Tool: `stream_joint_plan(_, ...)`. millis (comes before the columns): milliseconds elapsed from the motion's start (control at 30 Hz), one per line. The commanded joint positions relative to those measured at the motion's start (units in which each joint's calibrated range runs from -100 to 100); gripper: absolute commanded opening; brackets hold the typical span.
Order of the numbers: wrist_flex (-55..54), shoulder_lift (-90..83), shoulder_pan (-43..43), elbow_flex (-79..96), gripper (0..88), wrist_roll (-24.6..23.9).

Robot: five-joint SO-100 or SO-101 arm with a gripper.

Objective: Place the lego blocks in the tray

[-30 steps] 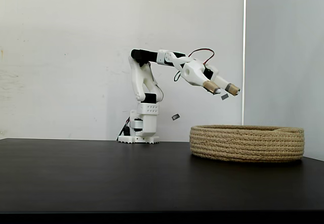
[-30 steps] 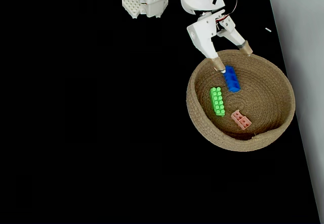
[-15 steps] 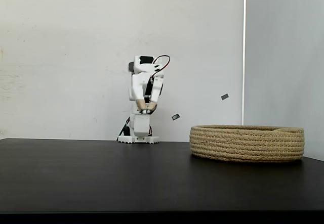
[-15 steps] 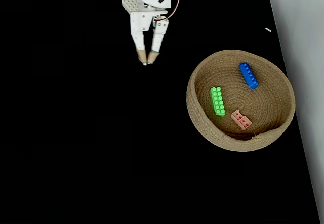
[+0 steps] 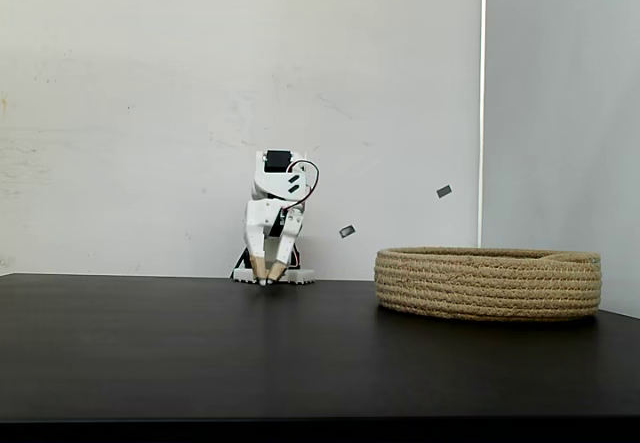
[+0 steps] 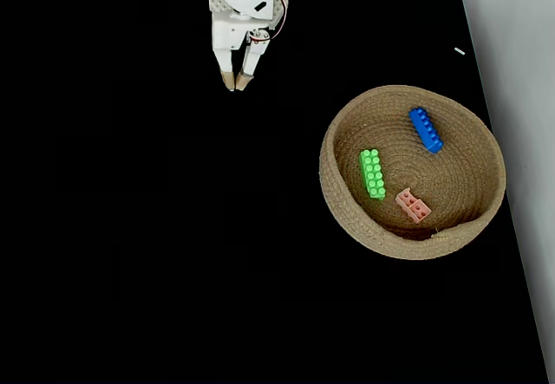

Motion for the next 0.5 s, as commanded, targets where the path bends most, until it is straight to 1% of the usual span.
stream_joint_plan(0, 1.72, -3.8, -0.38, 3.18, 0.0, -0.29)
stream_joint_plan(100, 2.47, -3.8, -1.78, 3.18, 0.0, -1.76)
stream_joint_plan(167, 5.22, -3.8, -2.11, 3.18, 0.0, -2.1)
stream_joint_plan(233, 5.8, -3.8, -2.11, 3.18, 0.0, -1.76)
stream_joint_plan(300, 5.97, -3.8, -2.27, 3.18, 0.2, -2.78)
stream_joint_plan(367, 5.97, -3.8, -2.77, 3.18, 3.0, -3.86)
stream_joint_plan(433, 5.97, -3.8, -4.09, 3.18, 6.4, -6.59)
stream_joint_plan(467, 5.97, -3.8, -4.58, 3.18, 7.0, -6.84)
